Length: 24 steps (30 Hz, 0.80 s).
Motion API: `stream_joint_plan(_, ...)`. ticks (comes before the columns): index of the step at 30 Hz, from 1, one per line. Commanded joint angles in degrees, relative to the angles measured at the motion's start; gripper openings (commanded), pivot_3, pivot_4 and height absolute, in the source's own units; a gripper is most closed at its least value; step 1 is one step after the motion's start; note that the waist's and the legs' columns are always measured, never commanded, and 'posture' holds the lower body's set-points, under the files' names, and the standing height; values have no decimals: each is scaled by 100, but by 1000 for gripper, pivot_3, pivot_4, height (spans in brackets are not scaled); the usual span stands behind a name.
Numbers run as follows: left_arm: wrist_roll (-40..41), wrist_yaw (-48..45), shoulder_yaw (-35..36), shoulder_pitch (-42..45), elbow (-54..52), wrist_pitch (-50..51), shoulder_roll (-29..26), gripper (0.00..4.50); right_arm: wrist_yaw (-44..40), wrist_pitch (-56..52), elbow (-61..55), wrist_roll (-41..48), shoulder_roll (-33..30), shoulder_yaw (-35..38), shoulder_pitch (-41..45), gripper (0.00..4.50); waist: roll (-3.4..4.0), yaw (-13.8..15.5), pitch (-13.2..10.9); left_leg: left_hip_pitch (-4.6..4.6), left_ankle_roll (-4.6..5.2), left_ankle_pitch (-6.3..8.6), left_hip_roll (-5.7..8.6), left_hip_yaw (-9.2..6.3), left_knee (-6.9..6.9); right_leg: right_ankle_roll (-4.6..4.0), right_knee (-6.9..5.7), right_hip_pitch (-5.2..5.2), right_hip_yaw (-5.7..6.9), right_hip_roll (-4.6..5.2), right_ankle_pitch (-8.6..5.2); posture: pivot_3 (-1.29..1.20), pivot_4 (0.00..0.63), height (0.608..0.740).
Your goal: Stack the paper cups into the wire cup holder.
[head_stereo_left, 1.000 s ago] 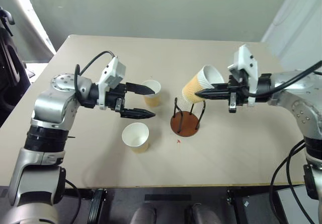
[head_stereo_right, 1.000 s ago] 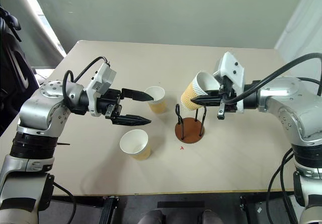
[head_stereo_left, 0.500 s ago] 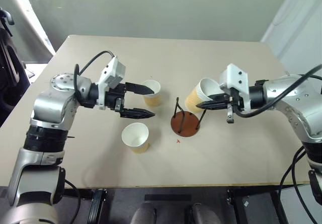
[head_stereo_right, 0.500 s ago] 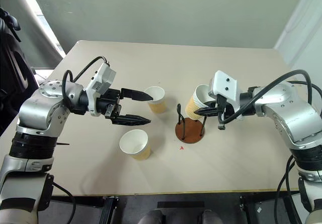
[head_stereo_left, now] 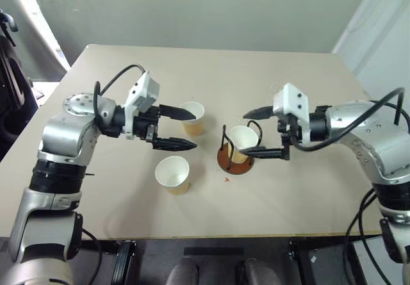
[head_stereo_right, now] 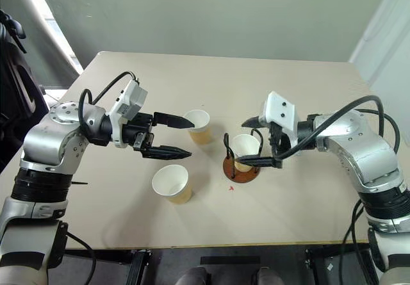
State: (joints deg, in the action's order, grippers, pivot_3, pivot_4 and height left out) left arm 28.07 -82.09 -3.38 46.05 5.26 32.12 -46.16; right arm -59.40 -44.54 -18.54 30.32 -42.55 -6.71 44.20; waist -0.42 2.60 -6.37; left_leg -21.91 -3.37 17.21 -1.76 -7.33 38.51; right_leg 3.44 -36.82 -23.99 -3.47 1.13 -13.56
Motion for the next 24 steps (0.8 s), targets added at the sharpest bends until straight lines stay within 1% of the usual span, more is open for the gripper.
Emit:
stream_joint_plan(1, -61, 82, 128, 126, -31, -140, -47, 4500, 396, -413, -13, 557, 210, 715, 135, 4459, 0, 7, 0, 0, 0, 0, 0, 0, 0, 0, 0, 0, 0, 0, 0, 0, 150, 740)
stream_joint_plan(6, -201, 289, 152, 242, 163, -330, 50, 4500, 790, -647, 157, 838, 538, 1007, -71, 4459, 0, 6, 0, 1, 0, 0, 0, -1, 1, 0, 5, 1, 1, 0, 0, 0, 150, 740)
stream_joint_plan(9, -289, 360, 144, 299, 276, -469, 71, 4500, 1147, -272, 409, 657, 849, 1160, -169, 4459, 0, 2, 0, 1, -1, -1, 0, -2, 0, -1, 3, -2, 0, 0, 0, 0, 150, 740)
stream_joint_plan(11, -368, 397, 130, 331, 370, -564, 78, 4500, 1231, -50, 556, 513, 905, 1162, -221, 4459, 0, -1, 0, 1, -1, 0, 0, -2, 1, -1, 1, -2, 0, 0, 0, 0, 150, 740)
stream_joint_plan(17, -949, 554, -28, 435, 855, -1326, 110, 4500, 1222, 169, 591, 323, 682, 1093, -427, 4459, 0, 5, 0, 0, -1, 0, 0, -2, -1, -1, -1, -2, 1, 1, 0, 0, 150, 740)
stream_joint_plan(24, -1789, 734, -283, 705, 1727, -2737, 253, 4500, 1173, 278, 470, 268, 439, 1102, -658, 4459, 0, 9, 0, -1, -1, 0, 0, -2, -2, -1, -2, -1, 1, 2, 0, 0, 150, 740)
